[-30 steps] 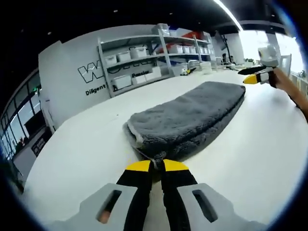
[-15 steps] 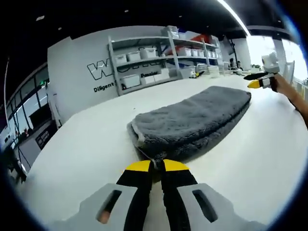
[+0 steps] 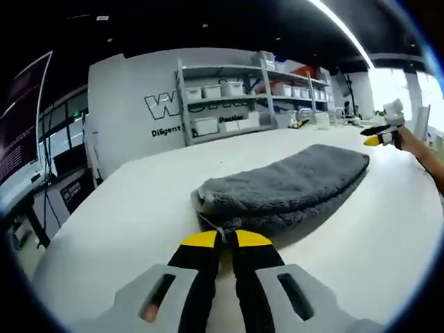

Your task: Open the folded towel by lifting each exposed corner and separating the folded layers until the towel lies flat within the target outline without major curled edges

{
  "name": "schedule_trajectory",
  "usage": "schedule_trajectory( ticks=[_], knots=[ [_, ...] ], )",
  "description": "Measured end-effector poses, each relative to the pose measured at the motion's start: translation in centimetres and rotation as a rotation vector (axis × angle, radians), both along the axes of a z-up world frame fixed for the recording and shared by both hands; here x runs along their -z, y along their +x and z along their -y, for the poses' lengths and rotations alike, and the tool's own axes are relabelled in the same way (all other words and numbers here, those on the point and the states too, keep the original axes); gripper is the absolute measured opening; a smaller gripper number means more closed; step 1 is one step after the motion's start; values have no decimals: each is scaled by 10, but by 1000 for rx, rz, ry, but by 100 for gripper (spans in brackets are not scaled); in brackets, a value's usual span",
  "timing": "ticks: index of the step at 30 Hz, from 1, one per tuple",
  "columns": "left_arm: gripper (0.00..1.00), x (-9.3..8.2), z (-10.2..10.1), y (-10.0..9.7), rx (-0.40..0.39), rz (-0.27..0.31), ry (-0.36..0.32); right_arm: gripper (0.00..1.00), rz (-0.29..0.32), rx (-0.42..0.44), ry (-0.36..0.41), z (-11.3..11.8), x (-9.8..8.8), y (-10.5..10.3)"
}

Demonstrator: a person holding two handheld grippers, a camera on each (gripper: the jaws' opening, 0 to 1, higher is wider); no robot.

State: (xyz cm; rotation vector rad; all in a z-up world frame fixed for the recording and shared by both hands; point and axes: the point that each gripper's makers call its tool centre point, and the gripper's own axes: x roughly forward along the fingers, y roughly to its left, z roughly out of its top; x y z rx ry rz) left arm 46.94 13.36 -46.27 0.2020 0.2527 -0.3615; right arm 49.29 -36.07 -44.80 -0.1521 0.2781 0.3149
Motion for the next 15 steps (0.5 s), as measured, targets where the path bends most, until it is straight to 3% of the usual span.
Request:
schedule_trajectory(
  ticks=[4,6,15],
  knots=[
    [7,-5,-10,-7,-8,18,-35,86,1,2,1,0,0,-1],
    [7,-12,-18,-8,-49,38,-94,86,-3,8,0,2,2,-1],
    [7,-10,-23,-12,-70,35,-84,85,-21,7,-22,0,7,-1]
  ],
)
